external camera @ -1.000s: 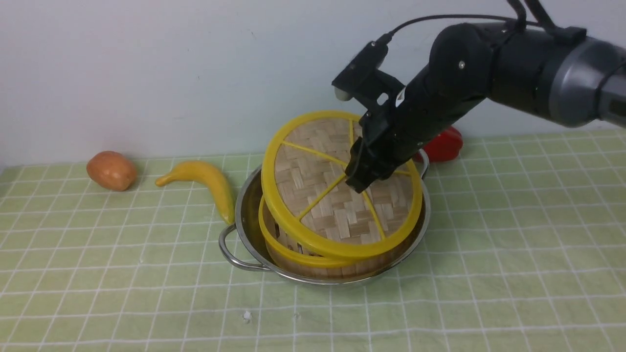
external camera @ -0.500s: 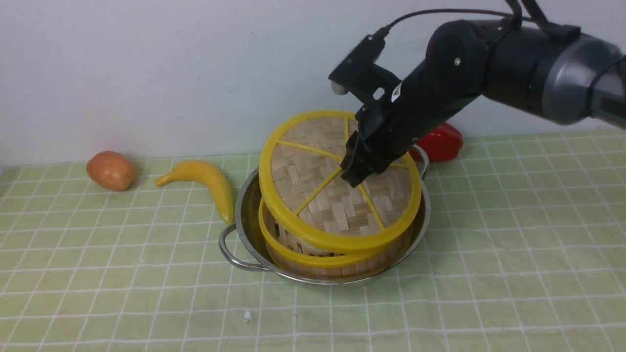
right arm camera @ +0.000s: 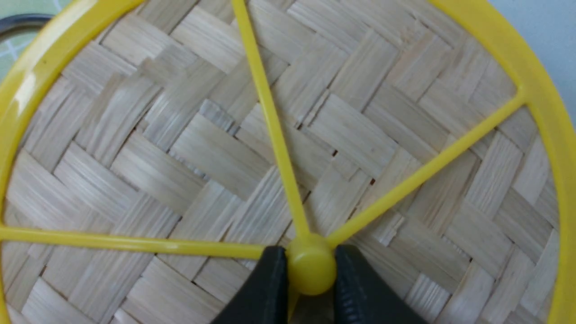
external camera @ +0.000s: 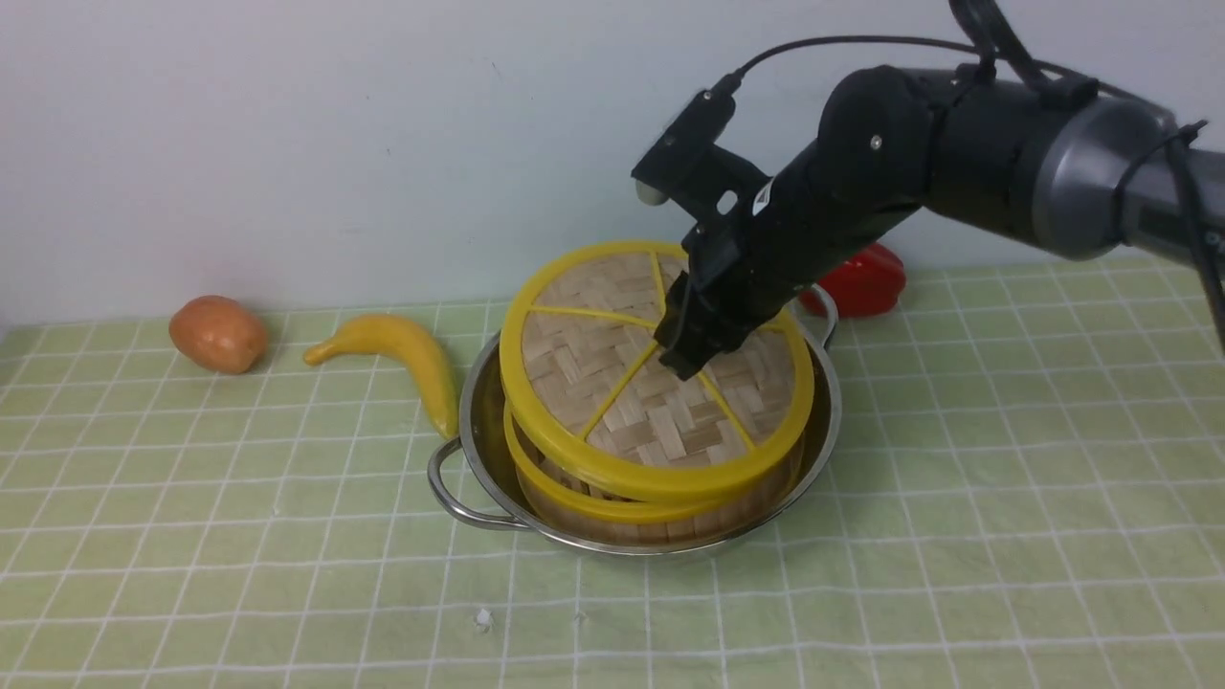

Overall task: Place the steamer in the pot on the green tablecloth, and put the lid on the steamer.
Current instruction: 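Place the bamboo steamer lid onto the steamer basket in the pot with the right gripper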

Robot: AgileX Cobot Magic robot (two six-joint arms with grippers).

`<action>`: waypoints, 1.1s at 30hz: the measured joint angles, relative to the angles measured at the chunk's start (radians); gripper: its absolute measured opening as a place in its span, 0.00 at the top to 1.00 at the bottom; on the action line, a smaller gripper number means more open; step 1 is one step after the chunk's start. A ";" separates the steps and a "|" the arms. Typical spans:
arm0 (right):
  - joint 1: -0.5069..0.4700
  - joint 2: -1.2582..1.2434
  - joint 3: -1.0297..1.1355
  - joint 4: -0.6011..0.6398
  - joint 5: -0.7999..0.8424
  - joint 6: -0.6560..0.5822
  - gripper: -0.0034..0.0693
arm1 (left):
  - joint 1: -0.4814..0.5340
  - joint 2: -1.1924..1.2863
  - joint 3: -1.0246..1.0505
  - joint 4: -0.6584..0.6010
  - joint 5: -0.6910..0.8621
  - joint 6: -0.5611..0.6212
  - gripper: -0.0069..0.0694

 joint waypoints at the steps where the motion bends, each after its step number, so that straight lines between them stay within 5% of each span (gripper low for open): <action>1: 0.000 0.000 0.000 0.000 0.000 -0.001 0.75 | 0.000 0.000 0.000 0.000 0.000 0.000 0.59; 33: 0.026 0.076 -0.102 0.000 0.029 -0.067 0.75 | 0.000 0.000 0.000 0.000 0.000 0.000 0.59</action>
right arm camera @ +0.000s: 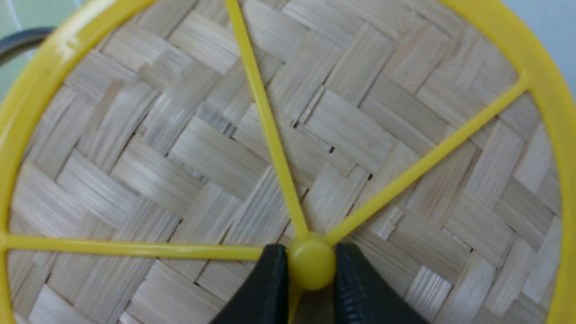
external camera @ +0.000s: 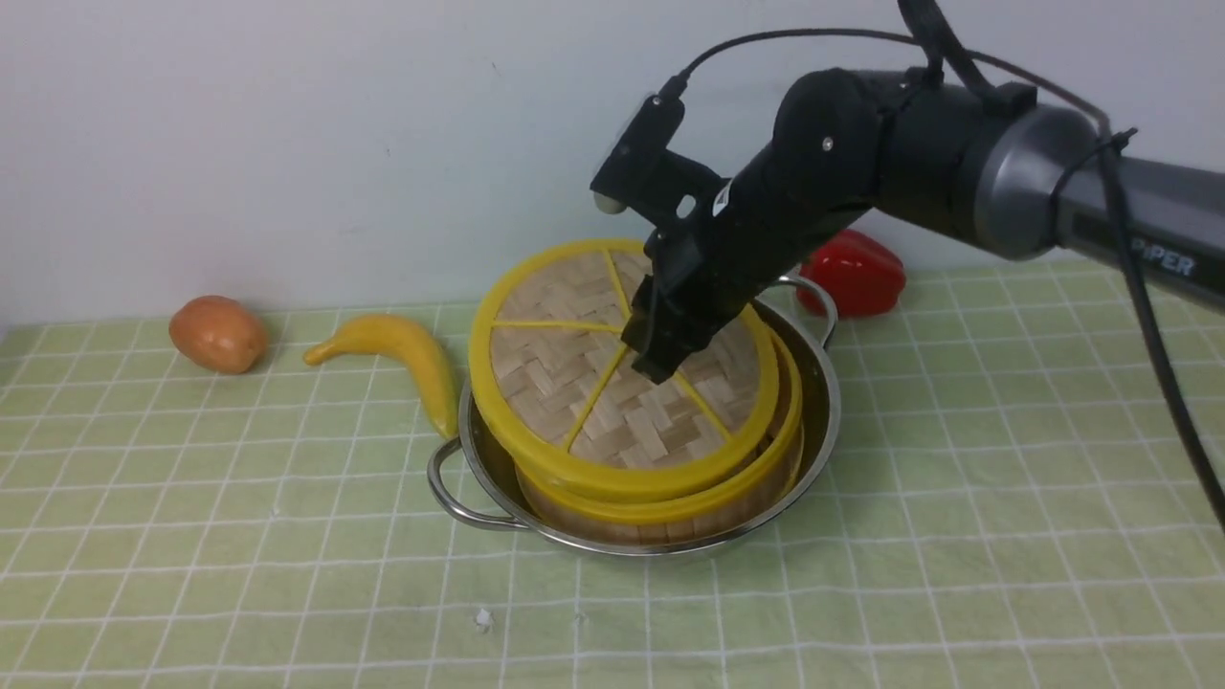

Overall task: Place the steamer in the pot on the green tablecloth, and put the lid on the steamer.
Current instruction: 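Place the bamboo steamer lid onto the steamer basket in the pot with the right gripper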

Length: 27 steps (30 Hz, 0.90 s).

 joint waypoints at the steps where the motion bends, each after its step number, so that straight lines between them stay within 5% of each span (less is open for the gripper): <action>1: 0.000 0.000 0.000 -0.004 0.001 0.003 0.75 | 0.000 0.000 0.000 0.000 0.000 0.000 0.59; 14: 0.004 -0.097 -0.007 -0.065 0.122 0.083 0.75 | 0.000 0.000 0.000 0.000 0.000 0.000 0.59; 27: 0.004 -0.022 -0.006 -0.069 0.045 0.079 0.75 | 0.000 0.000 0.000 0.000 0.000 0.000 0.59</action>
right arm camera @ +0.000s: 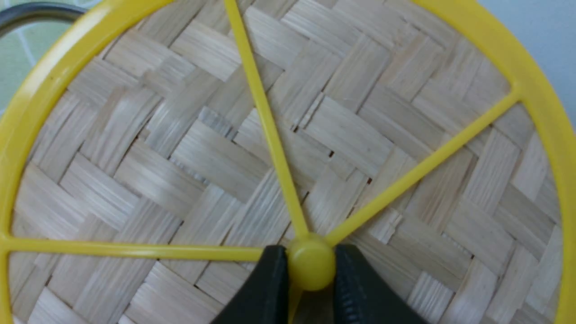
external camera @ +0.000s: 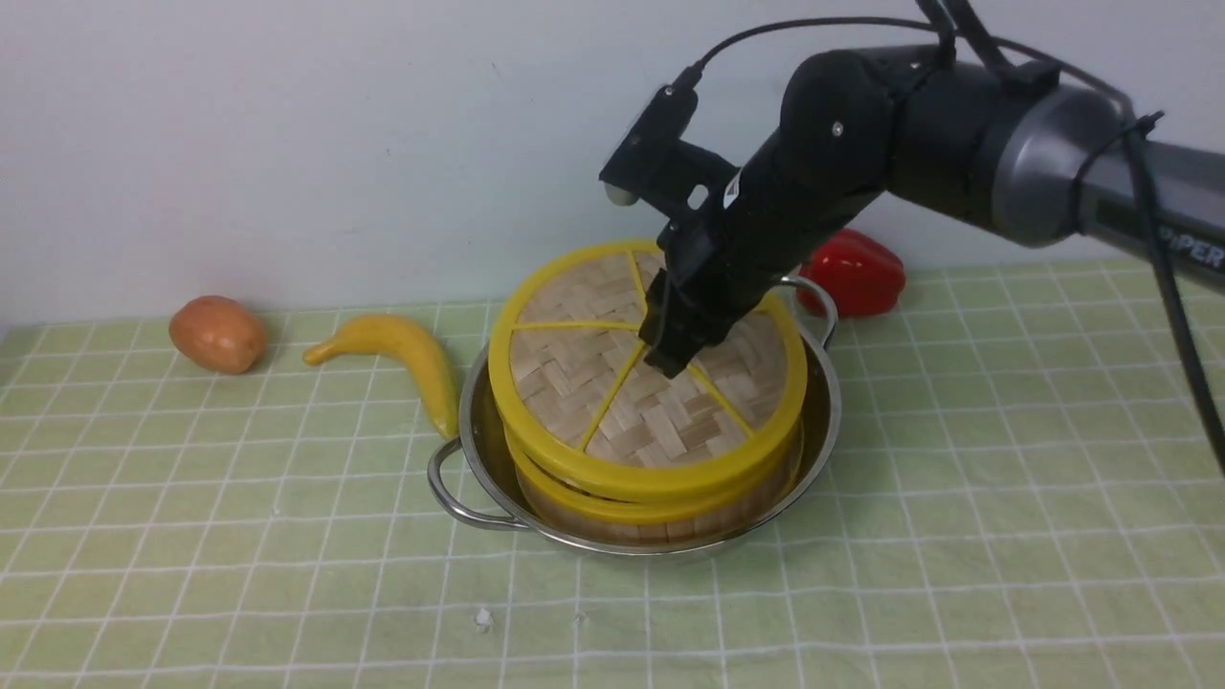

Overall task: Place the steamer in the pot on the green tablecloth, and put the lid on the steamer.
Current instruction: 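Place the bamboo steamer lid onto the steamer basket in the pot with the right gripper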

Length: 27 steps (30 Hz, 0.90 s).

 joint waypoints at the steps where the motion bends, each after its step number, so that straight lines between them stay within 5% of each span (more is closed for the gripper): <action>1: 0.000 0.005 0.000 0.001 -0.004 0.000 0.75 | 0.000 0.000 0.000 0.000 0.000 0.000 0.59; 27: 0.001 0.065 -0.002 0.038 -0.074 -0.035 0.72 | 0.000 0.000 0.000 0.000 0.000 0.000 0.59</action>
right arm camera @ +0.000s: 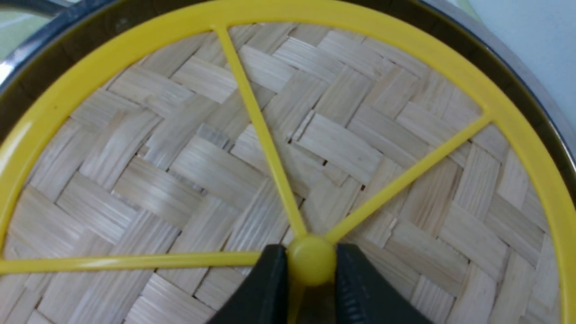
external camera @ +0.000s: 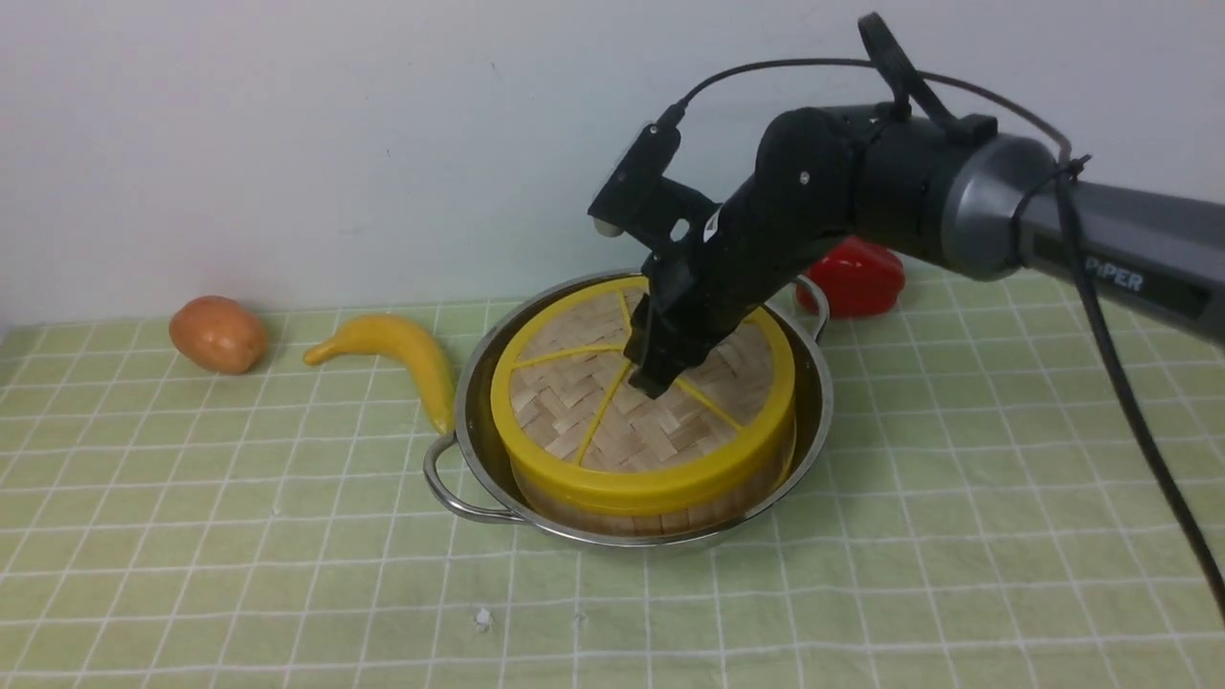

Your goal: Place the steamer in the pot on the green tablecloth, and put the lid on the steamer.

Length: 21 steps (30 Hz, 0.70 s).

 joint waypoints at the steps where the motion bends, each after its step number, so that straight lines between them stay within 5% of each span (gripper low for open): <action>1: 0.000 -0.012 0.001 0.000 0.013 0.014 0.66 | 0.000 0.000 0.000 0.000 0.000 0.000 0.59; 6: 0.000 -0.114 0.002 -0.026 0.083 0.083 0.32 | 0.000 0.000 0.000 0.000 0.000 0.000 0.59; 11: 0.000 -0.287 0.002 -0.092 0.093 0.171 0.20 | 0.000 0.000 0.000 0.000 0.000 0.000 0.59; 14: 0.000 -0.367 0.002 -0.108 0.098 0.225 0.31 | 0.000 0.000 0.000 0.000 0.000 0.000 0.59; 18: 0.000 -0.472 0.002 -0.101 0.127 0.308 0.79 | 0.000 0.000 0.000 0.000 0.000 0.000 0.59; 21: 0.000 -0.503 0.002 -0.065 0.159 0.380 0.95 | 0.000 0.000 0.000 0.000 0.000 0.000 0.59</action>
